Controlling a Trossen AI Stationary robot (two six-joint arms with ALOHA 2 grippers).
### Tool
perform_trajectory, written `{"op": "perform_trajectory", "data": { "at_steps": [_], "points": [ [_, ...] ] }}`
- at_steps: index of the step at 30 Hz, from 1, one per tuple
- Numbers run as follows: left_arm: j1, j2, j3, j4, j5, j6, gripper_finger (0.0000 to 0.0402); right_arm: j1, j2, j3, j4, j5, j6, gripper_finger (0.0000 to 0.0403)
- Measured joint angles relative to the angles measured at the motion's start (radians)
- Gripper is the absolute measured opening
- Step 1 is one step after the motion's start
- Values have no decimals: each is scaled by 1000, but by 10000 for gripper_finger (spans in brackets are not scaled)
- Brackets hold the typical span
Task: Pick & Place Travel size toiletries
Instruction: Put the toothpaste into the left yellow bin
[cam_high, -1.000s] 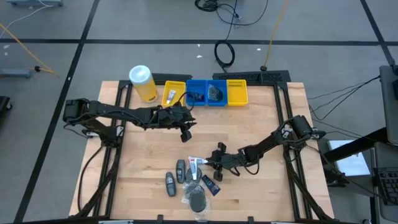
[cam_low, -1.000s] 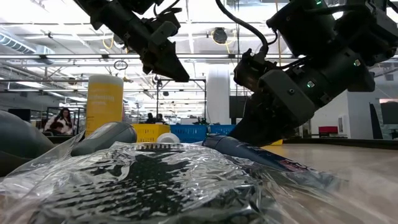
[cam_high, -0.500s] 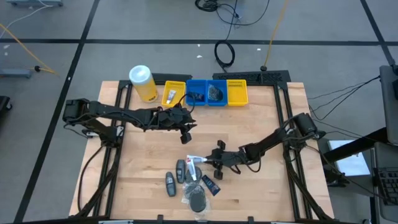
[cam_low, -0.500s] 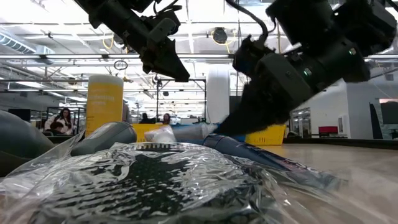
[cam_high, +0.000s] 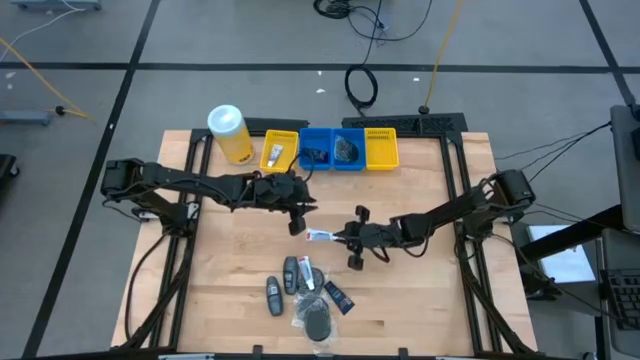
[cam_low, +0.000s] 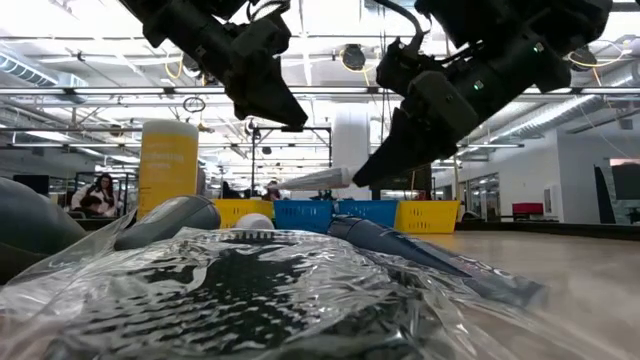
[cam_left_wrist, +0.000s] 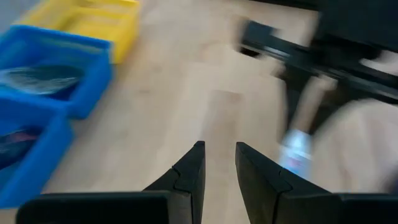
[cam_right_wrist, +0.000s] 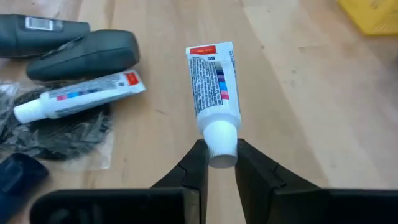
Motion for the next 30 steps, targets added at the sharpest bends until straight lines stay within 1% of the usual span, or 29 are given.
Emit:
{"op": "perform_trajectory", "data": {
  "at_steps": [5,9,16,25,30],
  "points": [
    [0,0,0,0,152,21,88,-26,-46,0,-26,0,-42,45],
    [0,0,0,0,204,13,88,-42,-87,0,-32,0,-75,45],
    [0,0,0,-1,205,6,88,-45,-126,0,-41,-1,-107,45],
    [3,0,0,-1,204,32,88,-45,-125,0,-43,0,-131,45],
    [4,0,0,-15,204,21,88,-45,-133,0,-45,0,-147,45]
  ]
}}
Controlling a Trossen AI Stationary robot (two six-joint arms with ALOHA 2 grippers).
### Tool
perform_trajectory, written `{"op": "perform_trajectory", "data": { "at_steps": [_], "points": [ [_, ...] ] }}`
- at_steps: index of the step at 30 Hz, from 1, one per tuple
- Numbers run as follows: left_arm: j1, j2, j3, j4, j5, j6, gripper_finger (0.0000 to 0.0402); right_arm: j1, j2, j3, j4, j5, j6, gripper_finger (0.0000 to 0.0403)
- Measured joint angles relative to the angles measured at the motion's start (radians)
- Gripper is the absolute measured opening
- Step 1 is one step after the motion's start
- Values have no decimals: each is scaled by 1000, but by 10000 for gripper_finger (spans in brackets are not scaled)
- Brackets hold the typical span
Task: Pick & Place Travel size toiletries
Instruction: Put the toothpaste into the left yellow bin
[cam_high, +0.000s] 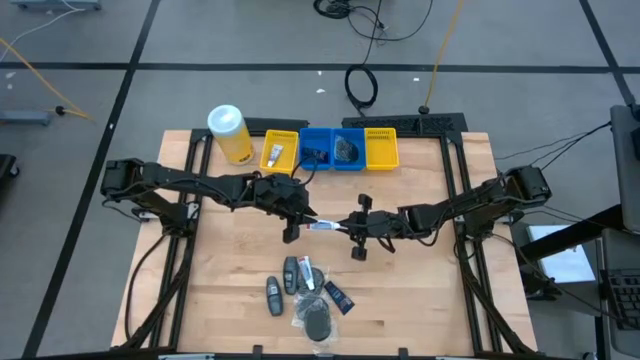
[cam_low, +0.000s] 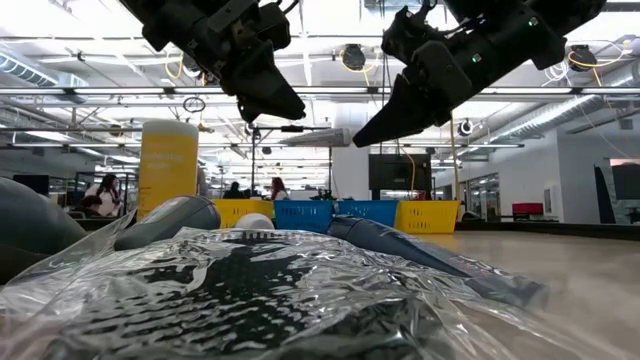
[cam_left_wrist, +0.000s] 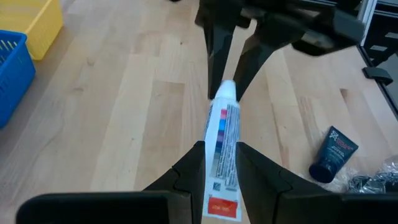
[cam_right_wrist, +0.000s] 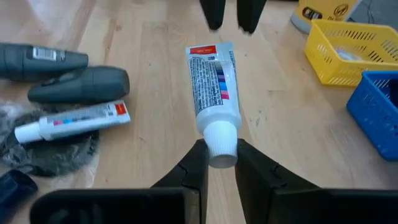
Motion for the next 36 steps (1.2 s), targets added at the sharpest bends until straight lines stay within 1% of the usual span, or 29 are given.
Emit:
{"op": "perform_trajectory", "data": {
  "at_steps": [4,8,11,15,17,20,23,26,32,36],
  "points": [
    [5,0,0,-21,1,0,88,0,-10,0,-5,1,-11,45],
    [42,0,0,-36,18,-41,88,0,-30,0,-4,9,-29,45],
    [91,-1,0,-55,82,-72,88,0,-41,0,-27,33,-34,45],
    [156,-1,0,-58,212,-98,88,0,-55,-1,-76,81,-41,45],
    [183,-1,0,-42,271,-129,88,0,-56,0,-92,84,-42,45],
    [217,-2,0,-31,332,-159,88,0,-55,0,-97,85,-52,45],
    [241,-2,0,-30,363,-193,88,0,-56,0,-93,89,-61,45],
    [255,-2,0,-30,392,-221,88,1,-55,0,-89,129,-74,45],
    [258,-2,0,-30,399,-266,88,1,-92,0,-84,138,-91,45],
    [255,-2,0,-25,403,-273,88,1,-129,0,-68,171,-115,45]
  ]
}}
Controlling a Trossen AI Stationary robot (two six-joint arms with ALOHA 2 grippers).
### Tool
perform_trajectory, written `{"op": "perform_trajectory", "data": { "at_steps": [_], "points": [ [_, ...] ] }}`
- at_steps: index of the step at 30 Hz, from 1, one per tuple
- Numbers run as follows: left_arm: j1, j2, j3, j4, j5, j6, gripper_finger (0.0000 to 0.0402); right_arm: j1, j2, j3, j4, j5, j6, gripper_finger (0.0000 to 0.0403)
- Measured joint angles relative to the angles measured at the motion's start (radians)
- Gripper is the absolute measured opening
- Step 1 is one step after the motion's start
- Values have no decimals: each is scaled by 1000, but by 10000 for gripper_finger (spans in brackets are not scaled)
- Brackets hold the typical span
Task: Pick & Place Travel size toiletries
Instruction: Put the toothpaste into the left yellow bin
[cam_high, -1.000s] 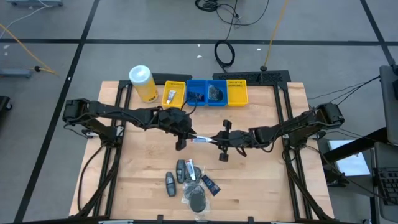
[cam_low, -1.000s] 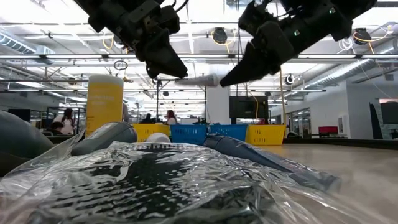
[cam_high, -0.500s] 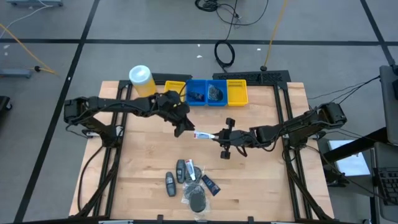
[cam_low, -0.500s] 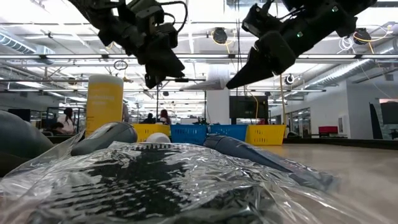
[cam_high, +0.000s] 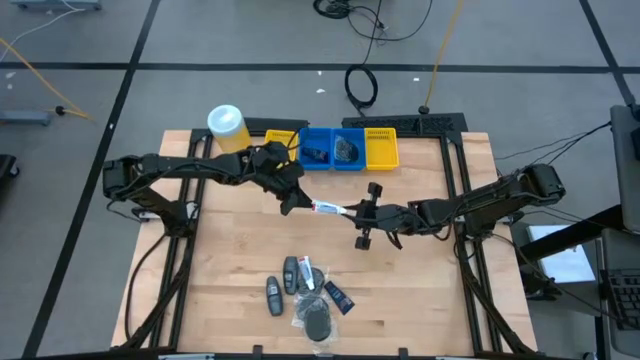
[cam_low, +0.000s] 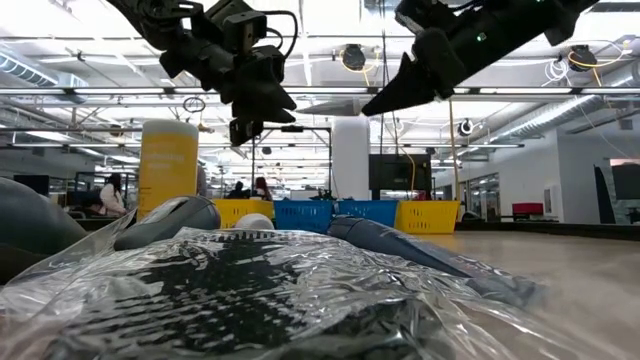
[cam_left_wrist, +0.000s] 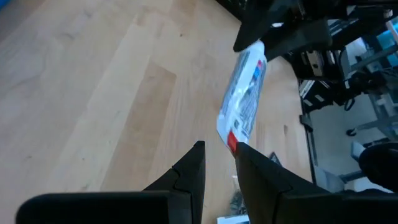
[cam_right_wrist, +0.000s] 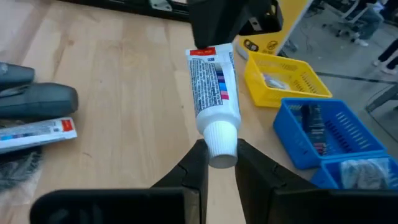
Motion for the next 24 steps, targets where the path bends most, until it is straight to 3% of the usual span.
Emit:
{"op": "perform_trajectory", "data": {
  "at_steps": [14,20,24],
  "points": [
    [0,0,0,158,62,-79,85,1,-31,0,6,18,-26,45],
    [0,0,0,162,55,-74,16,1,-31,0,3,35,-44,45],
    [0,0,0,165,36,-68,11,0,-30,0,1,43,-47,45]
  ]
}}
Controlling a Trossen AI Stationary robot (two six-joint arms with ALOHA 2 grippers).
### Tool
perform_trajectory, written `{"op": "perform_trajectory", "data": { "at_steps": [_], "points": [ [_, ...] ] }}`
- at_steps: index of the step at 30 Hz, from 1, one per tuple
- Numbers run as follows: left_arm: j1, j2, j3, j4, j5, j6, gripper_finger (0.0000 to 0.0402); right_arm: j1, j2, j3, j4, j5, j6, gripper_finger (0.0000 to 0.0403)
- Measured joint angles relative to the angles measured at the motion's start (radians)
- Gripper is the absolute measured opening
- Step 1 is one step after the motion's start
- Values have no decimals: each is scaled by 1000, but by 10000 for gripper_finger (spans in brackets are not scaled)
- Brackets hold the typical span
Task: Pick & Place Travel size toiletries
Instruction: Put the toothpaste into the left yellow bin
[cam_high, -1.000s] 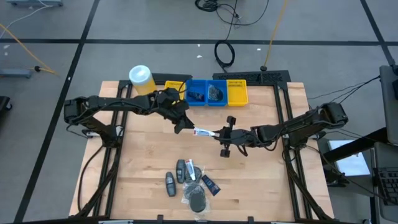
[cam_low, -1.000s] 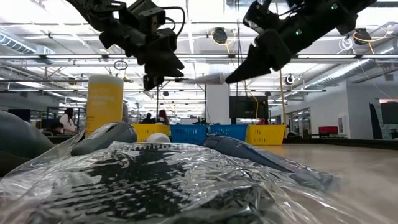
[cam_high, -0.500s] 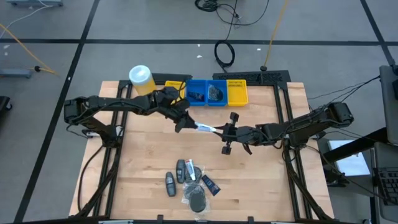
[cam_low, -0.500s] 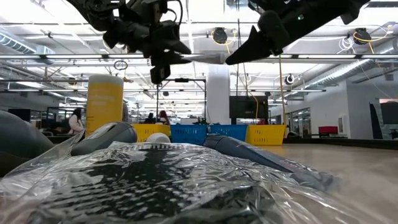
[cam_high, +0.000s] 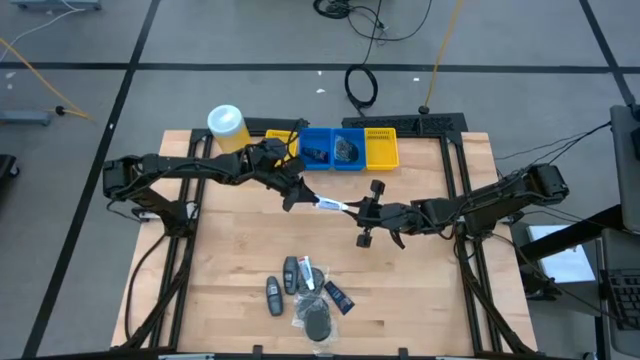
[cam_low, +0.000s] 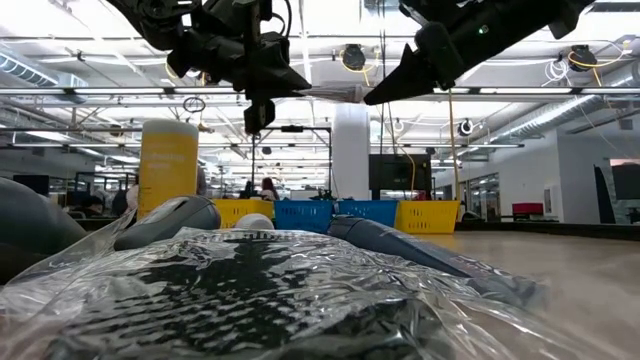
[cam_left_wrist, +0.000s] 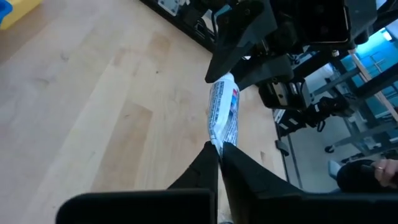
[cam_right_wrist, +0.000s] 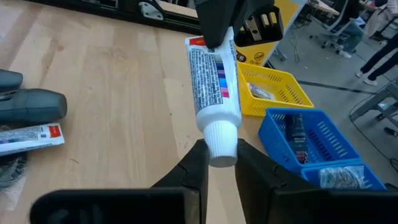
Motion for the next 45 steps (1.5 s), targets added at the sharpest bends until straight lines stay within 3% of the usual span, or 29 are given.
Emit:
{"op": "perform_trajectory", "data": {
  "at_steps": [8,23,30,41,45],
  "points": [
    [0,0,0,2,-4,22,1,0,0,0,-4,1,-6,53],
    [0,0,0,10,-3,44,0,-1,0,0,-39,0,31,189],
    [3,0,0,11,-29,58,0,0,0,0,-71,0,57,224],
    [54,0,0,-8,-292,102,0,1,0,0,-152,-7,160,217],
    [70,0,0,-51,-469,120,0,1,0,0,-159,-7,164,216]
  ]
}}
